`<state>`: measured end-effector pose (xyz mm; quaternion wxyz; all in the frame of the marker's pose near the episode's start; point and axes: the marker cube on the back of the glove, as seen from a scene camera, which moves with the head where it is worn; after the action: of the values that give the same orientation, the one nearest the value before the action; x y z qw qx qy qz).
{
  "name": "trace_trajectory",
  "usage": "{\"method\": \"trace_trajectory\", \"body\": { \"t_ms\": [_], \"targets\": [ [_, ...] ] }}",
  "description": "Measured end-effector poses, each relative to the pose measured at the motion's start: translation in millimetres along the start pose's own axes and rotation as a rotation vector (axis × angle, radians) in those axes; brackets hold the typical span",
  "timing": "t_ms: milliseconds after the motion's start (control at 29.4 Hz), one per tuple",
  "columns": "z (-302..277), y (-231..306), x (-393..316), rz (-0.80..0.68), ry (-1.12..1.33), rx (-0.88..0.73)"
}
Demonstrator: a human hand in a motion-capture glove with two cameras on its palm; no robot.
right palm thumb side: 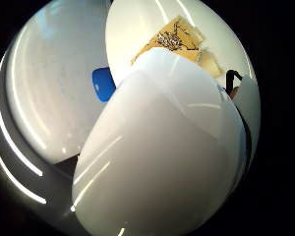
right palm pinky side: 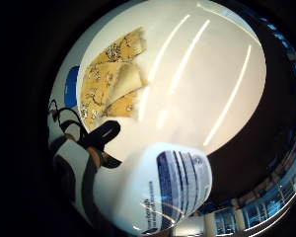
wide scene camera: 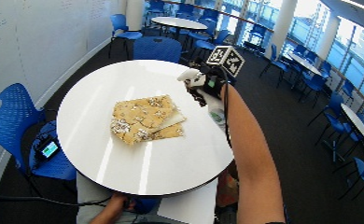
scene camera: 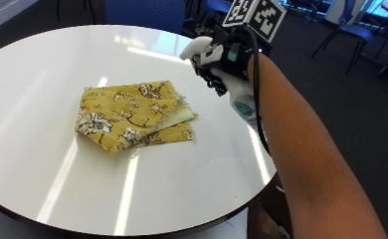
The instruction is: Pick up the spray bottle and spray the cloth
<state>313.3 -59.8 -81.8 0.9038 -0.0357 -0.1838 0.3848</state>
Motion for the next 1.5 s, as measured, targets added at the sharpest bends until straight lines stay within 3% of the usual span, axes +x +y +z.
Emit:
{"method": "trace_trajectory", "body": {
  "t_ms": [783,1498],
  "targets": [
    [52,-31,-38,0.29,0.55,-0.287],
    [96,-38,-42,0.372,0.705,-0.422]
  ]
}}
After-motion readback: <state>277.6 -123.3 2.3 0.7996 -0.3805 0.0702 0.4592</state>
